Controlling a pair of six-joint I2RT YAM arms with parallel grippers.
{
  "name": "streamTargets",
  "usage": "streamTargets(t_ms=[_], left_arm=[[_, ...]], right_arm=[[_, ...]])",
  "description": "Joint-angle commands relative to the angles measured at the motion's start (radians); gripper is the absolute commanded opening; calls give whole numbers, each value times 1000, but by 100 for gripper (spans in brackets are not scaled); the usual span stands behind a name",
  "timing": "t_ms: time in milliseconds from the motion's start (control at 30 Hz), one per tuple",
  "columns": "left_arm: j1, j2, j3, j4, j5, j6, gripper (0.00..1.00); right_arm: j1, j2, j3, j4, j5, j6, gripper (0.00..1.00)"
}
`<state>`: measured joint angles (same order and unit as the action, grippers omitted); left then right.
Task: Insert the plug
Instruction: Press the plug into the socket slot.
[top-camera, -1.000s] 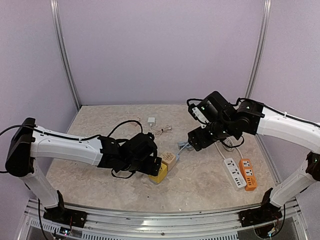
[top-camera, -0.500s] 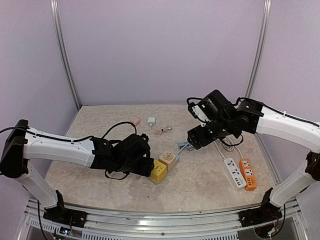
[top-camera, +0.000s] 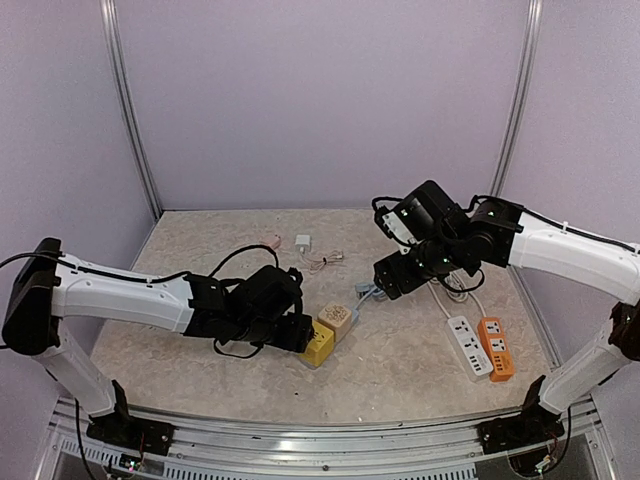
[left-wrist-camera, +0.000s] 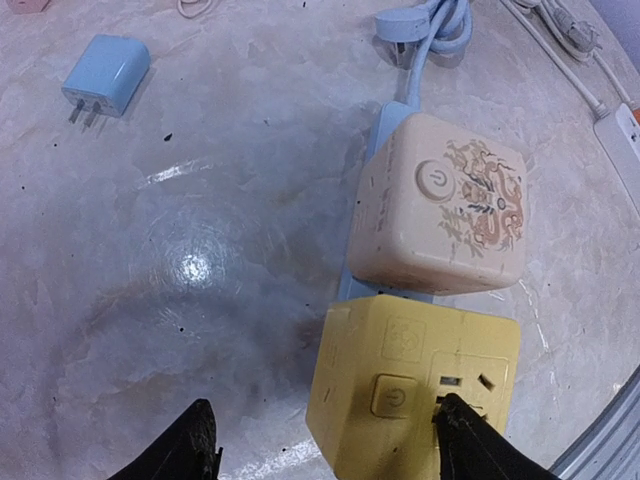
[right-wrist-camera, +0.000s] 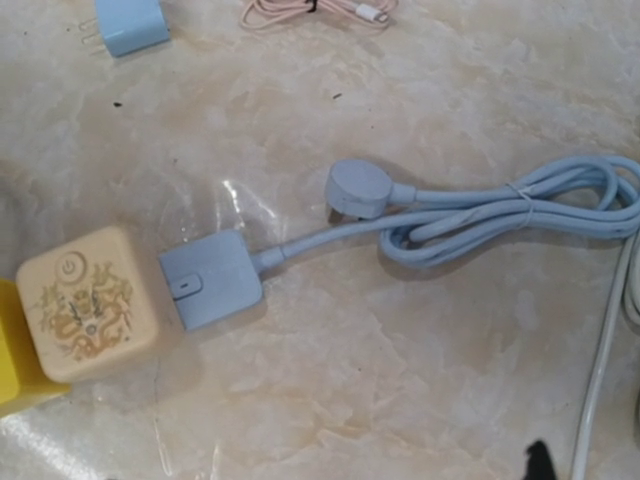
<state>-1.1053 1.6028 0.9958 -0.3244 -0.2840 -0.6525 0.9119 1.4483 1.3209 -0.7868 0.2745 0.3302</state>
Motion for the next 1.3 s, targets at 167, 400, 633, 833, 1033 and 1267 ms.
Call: streamTargets(t_ms=[167, 400, 633, 833, 1033, 1267], left_arm=[[14, 78, -24, -85, 101, -7, 61], [23, 100, -35, -101, 136, -28, 51], [58, 122, -49, -137, 144, -86, 43], [60, 126, -52, -138, 165, -85, 42], [62, 134, -49, -171, 171, -93, 40], [63, 131, -58, -179, 188, -104, 35]], right_arm=[[-21, 9, -1, 1, -3, -11, 83], [-22, 14, 3, 6, -6, -11, 83], [-22, 18, 15, 3, -11, -13, 83], [-22, 28, 29, -4, -11, -19, 83], [-22, 31, 43, -12, -7, -26, 83], [-22, 37, 59, -23, -6, -30, 83]])
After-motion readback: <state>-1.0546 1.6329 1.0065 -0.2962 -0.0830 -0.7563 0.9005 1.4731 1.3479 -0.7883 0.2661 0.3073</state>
